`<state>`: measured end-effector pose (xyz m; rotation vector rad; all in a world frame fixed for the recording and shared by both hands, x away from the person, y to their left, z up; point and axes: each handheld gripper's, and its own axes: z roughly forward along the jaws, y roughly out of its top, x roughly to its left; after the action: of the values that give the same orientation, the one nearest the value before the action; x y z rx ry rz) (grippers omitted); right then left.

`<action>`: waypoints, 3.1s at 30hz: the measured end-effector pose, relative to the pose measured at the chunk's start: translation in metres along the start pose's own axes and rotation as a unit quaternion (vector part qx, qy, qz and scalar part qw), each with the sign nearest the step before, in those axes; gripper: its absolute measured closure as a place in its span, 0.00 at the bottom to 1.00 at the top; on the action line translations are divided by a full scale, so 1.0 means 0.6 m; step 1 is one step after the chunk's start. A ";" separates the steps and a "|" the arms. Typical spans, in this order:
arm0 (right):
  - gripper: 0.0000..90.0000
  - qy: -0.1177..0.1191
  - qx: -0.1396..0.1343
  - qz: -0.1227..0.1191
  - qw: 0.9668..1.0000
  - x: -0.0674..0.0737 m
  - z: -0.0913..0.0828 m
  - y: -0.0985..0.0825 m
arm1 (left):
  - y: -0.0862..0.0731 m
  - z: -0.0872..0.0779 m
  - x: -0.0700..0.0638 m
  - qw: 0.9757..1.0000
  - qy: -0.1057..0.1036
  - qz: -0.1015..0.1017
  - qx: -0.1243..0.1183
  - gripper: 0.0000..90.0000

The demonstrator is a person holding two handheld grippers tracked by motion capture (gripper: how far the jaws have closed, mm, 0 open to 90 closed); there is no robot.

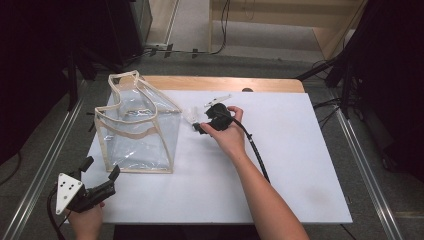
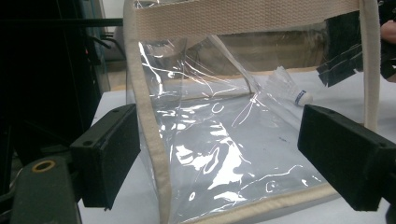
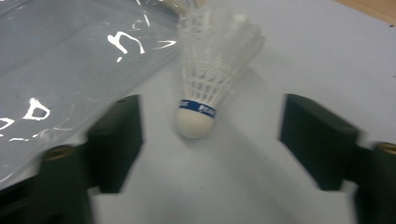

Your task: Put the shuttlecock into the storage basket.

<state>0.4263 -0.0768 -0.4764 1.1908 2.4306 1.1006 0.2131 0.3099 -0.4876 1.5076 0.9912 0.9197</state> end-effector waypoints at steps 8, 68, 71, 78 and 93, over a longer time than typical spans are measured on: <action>0.00 -0.010 0.023 0.043 0.999 0.004 0.014 0.002 | 0.000 0.000 0.000 1.000 0.000 -0.002 -0.002 0.15; 0.69 -0.055 -0.056 0.032 0.996 0.034 -0.031 0.001 | 0.000 0.002 0.000 1.000 0.000 -0.001 -0.001 0.15; 0.69 -0.049 -0.065 0.031 0.996 0.036 -0.042 0.002 | 0.001 0.002 0.000 1.000 0.000 -0.001 0.000 0.15; 0.69 -0.037 -0.078 0.016 0.996 0.046 -0.061 0.004 | 0.000 0.004 -0.002 1.000 0.001 0.007 0.005 0.15; 0.69 -0.031 -0.100 0.002 0.995 0.063 -0.088 0.015 | 0.000 0.003 -0.005 1.000 0.002 0.009 0.007 0.15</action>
<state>0.3813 -0.0728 -0.4288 1.1486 2.2129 1.2541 0.2139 0.3064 -0.4880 1.5297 0.9900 0.9310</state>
